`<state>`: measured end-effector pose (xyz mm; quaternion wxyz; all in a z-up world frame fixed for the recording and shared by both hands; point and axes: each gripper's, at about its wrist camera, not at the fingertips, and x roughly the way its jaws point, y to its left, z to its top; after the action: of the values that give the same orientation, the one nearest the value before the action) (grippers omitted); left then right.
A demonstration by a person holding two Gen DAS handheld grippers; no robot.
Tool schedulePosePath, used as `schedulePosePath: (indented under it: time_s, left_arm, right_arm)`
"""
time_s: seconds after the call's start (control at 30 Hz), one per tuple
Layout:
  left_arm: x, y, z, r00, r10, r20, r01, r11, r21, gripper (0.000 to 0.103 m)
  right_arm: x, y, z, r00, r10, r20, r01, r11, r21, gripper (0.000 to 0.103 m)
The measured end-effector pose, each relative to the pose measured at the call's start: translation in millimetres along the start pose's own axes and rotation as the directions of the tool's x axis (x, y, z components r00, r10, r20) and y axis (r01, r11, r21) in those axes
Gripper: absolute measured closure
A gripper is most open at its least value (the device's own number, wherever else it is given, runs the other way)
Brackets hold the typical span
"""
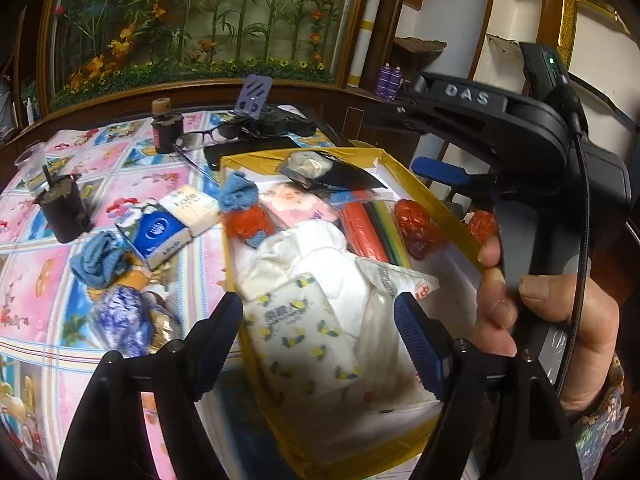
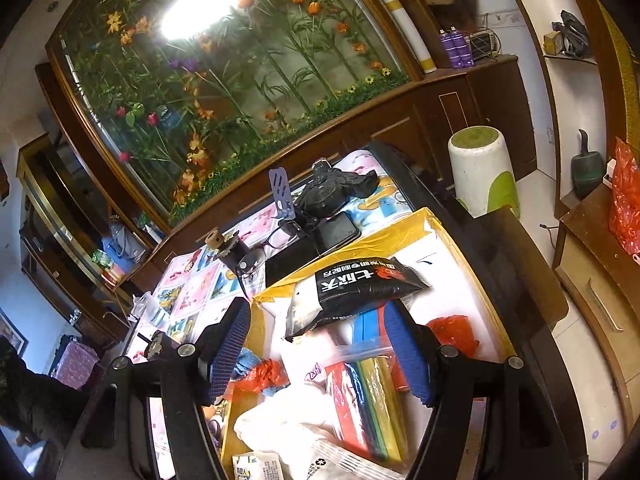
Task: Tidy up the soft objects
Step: 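Open the left tool to drop the tissue pack while the right tool drops the snack bag, then grasp the blue towel with the left tool while the right tool moves toward the blue Vinda bag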
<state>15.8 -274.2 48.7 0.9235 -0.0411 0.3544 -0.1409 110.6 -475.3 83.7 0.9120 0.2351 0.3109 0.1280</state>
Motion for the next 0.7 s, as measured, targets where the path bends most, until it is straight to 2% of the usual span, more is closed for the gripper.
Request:
schedulePosePath:
  time_s: [0.13,0.27,0.37,0.47,0.63,0.7]
  left_arm:
    - [-15.6,30.1,6.2,0.997,0.056,0.049,-0.055,0.998,-0.029,0.026]
    - [-23.0,84.9,13.7,0.987,0.151,0.057,-0.142,0.981,-0.135,0.023]
    - [-18.4,128.5,17.7,0.982,0.188,0.005,-0.181,0.954,-0.239,0.023]
    - [-7.2,157.7,20.9,0.978,0.201,-0.057,-0.209,0.933,-0.294,0.023]
    - [13.7,177.3,19.5,0.977,0.167,-0.133,-0.203,0.922,-0.328,0.023]
    - [22.6,179.0,20.8,0.971,0.186,-0.148,-0.225,0.92,-0.321,0.023]
  right_arm:
    - [-1.2,0.9,-0.3,1.0,0.009,0.004,-0.009,1.0,-0.002,0.03]
    - [-1.4,3.5,-1.2,1.0,0.021,0.002,-0.021,1.0,-0.007,0.03]
    - [-1.1,6.3,-3.3,1.0,0.03,-0.002,-0.03,0.999,-0.019,0.03]
    - [-0.4,9.8,-4.9,0.999,0.038,-0.008,-0.038,0.999,-0.029,0.03]
    - [1.2,14.8,-7.9,0.999,0.05,-0.017,-0.05,0.998,-0.04,0.03]
    - [1.0,15.9,-8.3,0.998,0.054,-0.018,-0.055,0.998,-0.042,0.03]
